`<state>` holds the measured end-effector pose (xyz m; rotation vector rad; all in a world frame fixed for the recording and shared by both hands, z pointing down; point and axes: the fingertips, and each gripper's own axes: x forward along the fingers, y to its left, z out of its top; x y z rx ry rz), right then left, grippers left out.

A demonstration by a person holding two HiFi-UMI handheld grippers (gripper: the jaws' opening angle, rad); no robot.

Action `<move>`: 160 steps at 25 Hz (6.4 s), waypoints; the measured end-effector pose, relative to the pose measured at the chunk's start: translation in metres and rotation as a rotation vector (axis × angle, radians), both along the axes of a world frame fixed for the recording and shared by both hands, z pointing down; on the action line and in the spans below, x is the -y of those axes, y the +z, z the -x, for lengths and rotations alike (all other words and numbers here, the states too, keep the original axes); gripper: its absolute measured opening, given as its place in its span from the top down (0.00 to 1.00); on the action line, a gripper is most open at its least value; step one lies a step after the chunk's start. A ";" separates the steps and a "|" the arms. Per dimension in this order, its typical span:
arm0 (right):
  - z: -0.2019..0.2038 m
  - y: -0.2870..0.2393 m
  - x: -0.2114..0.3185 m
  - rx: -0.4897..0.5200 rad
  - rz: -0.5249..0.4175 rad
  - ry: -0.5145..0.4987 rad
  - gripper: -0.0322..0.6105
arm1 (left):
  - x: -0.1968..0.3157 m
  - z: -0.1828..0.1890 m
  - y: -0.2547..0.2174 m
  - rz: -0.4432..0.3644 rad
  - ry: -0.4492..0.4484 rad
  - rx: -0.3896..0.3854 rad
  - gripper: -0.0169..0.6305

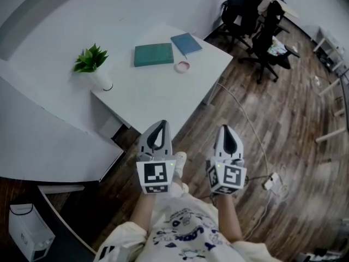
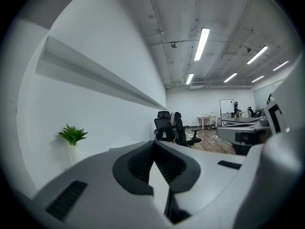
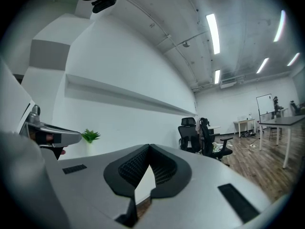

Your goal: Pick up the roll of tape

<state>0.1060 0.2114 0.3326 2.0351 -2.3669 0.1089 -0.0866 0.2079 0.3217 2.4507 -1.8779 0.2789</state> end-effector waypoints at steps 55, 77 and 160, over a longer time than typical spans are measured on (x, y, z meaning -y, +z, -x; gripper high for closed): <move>-0.064 0.103 0.427 -0.026 0.240 -0.155 0.95 | 0.399 -0.053 0.156 0.360 -0.119 0.098 0.97; -0.060 0.178 0.494 -0.054 0.392 -0.263 0.95 | 0.445 -0.093 0.271 0.705 0.047 0.129 0.80; -0.020 -0.049 0.442 -0.021 -0.083 -0.203 0.95 | 0.411 -0.049 -0.035 0.052 -0.072 0.037 0.91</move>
